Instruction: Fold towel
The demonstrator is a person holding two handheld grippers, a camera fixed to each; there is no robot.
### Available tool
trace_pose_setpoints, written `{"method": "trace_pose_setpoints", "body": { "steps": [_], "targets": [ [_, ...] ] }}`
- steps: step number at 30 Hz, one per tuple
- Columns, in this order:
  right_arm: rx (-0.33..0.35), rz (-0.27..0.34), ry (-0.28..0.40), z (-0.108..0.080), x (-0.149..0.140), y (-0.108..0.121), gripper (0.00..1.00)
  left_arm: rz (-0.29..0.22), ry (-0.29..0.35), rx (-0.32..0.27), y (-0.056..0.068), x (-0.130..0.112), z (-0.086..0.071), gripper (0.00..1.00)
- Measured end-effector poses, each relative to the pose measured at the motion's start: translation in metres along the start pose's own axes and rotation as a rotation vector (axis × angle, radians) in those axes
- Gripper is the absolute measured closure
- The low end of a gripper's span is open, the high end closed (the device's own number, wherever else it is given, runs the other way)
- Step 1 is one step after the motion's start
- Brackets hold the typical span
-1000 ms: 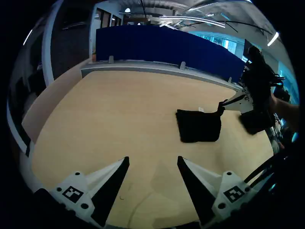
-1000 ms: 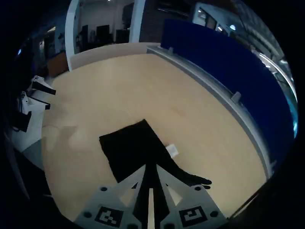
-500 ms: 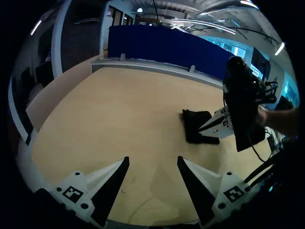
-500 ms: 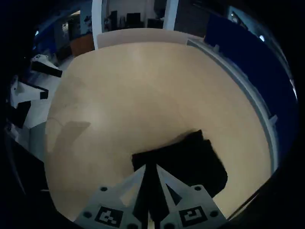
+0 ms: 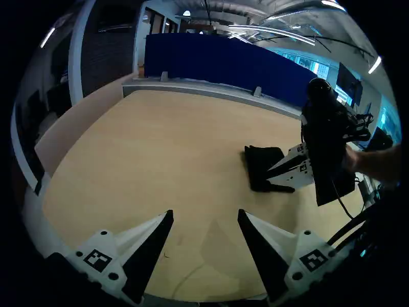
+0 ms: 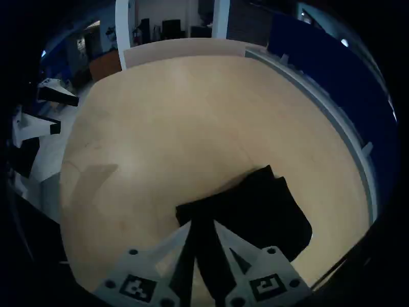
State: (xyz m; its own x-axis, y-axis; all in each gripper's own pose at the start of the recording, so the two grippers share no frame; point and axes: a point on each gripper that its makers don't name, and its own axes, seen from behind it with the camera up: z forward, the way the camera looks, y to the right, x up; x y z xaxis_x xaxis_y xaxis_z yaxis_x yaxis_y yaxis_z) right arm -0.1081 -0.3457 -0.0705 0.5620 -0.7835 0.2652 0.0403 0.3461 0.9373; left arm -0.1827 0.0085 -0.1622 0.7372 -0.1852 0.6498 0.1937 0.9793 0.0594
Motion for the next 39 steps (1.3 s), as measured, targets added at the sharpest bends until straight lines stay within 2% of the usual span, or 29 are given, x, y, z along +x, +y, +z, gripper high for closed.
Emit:
{"method": "trace_pose_setpoints", "body": {
  "steps": [3, 4, 15, 30, 39],
  "targets": [
    [-0.007, 0.008, 0.009, -0.004, 0.000, 0.002, 0.37, 0.004, -0.001, -0.001, 0.001, 0.000, 0.000, 0.07],
    [-0.010, 0.011, 0.012, -0.005, 0.000, 0.002, 0.34, 0.004, -0.001, -0.001, 0.001, 0.000, 0.000, 0.07],
    [-0.030, 0.050, 0.024, -0.020, -0.008, 0.008, 0.32, 0.001, -0.001, -0.008, 0.004, 0.000, 0.001, 0.06],
    [-0.082, 0.179, -0.019, -0.052, -0.073, 0.018, 0.32, 0.018, -0.003, -0.023, 0.010, 0.003, 0.005, 0.06],
    [-0.100, 0.201, -0.031, -0.056, -0.089, 0.020, 0.32, 0.026, -0.003, -0.032, 0.016, 0.005, 0.008, 0.07]
  ]
}}
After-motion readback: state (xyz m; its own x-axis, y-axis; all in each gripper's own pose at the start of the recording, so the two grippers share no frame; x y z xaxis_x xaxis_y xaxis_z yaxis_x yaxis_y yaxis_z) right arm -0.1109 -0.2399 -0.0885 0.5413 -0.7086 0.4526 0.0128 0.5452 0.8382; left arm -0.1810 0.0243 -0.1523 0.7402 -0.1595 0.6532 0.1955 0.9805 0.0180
